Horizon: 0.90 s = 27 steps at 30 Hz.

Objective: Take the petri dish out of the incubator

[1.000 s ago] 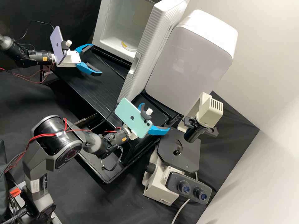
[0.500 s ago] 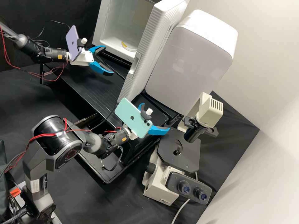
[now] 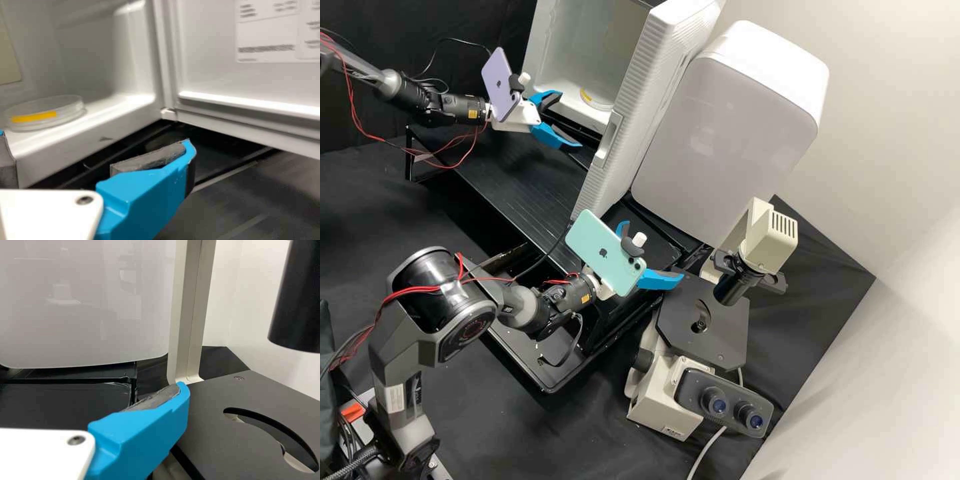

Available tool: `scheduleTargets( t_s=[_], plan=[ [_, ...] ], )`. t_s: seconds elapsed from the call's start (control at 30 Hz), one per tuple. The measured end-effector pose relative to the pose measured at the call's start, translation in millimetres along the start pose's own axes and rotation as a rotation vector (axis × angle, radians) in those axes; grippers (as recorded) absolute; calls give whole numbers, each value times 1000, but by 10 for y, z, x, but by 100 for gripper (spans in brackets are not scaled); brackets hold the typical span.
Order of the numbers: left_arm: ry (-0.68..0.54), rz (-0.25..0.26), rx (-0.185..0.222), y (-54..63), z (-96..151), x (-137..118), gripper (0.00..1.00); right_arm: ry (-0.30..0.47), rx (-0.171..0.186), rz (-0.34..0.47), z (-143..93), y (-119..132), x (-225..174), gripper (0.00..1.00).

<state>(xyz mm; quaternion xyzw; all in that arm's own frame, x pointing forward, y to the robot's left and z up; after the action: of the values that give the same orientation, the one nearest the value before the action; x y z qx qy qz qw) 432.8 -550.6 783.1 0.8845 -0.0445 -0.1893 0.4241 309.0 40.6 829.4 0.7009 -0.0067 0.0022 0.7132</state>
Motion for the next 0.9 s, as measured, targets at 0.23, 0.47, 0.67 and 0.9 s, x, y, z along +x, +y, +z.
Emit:
scheduleTargets(
  t_s=[0.23, 0.47, 0.67, 0.9],
  plan=[
    [66, 12, -17, 106, -217, 157, 100, 0, 0, 0, 0, 0, 0, 100],
    [95, 18, -87, 181, -317, 372, 100, 0, 0, 0, 0, 0, 0, 100],
    [117, 7, -130, 176, -388, 573, 100, 0, 0, 0, 0, 0, 0, 100],
    [102, 9, -143, 184, -411, 757, 100, 0, 0, 0, 0, 0, 0, 100]
  ],
)
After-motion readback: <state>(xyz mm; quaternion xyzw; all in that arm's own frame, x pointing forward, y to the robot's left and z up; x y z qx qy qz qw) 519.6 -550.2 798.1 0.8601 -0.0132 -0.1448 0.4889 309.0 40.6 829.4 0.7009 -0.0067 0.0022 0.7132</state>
